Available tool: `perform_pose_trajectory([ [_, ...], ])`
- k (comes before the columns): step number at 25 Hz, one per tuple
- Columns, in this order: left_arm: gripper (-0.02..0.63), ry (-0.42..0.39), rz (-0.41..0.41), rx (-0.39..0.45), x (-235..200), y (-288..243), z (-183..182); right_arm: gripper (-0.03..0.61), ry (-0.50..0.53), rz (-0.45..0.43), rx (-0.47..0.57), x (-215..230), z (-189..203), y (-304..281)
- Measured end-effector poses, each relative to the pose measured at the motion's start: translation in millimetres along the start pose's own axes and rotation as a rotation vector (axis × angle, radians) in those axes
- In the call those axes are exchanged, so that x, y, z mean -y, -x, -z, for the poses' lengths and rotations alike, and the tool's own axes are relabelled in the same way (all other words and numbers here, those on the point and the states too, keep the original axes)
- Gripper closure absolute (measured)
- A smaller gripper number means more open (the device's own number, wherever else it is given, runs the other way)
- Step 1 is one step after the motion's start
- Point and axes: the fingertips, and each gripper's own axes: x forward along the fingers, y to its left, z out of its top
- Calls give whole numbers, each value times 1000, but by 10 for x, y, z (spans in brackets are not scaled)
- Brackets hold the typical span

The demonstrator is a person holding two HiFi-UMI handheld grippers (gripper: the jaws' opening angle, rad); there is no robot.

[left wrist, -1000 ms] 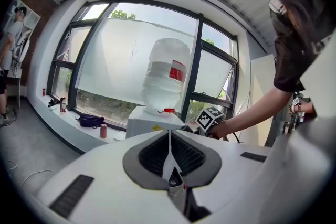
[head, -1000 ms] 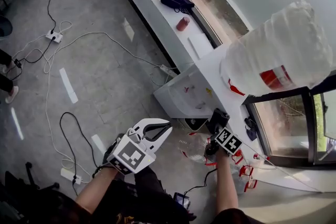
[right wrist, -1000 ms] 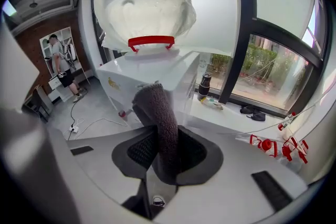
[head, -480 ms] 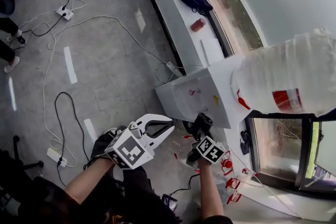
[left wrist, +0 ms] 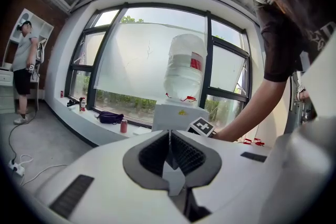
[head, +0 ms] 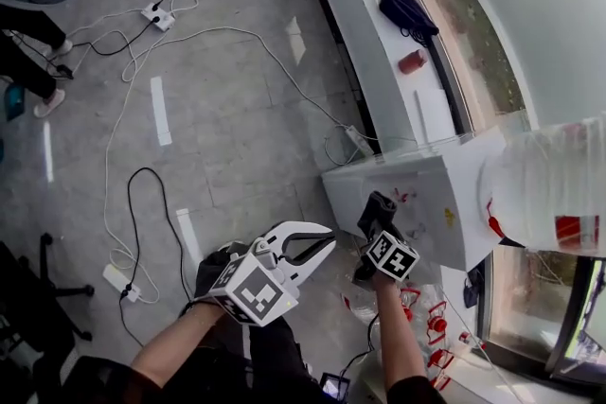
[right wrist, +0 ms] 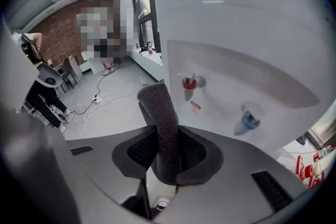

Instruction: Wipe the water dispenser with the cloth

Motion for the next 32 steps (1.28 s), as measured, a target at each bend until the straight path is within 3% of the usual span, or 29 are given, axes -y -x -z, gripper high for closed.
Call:
perform_pose_trajectory([
  [7, 594, -36, -13, -31, -343, 117, 505, 476, 3, 55, 82, -211, -280, -606],
  [17, 594, -46, 32, -92, -525, 70, 828, 477, -121, 192, 141, 133, -395, -889],
  [24, 594, -50, 62, -97, -526, -39, 746, 477, -230, 307, 105, 575, -13, -717],
  [32, 594, -95, 147, -99, -369, -290, 626, 477, -398, 493, 73, 1453, 630, -182],
])
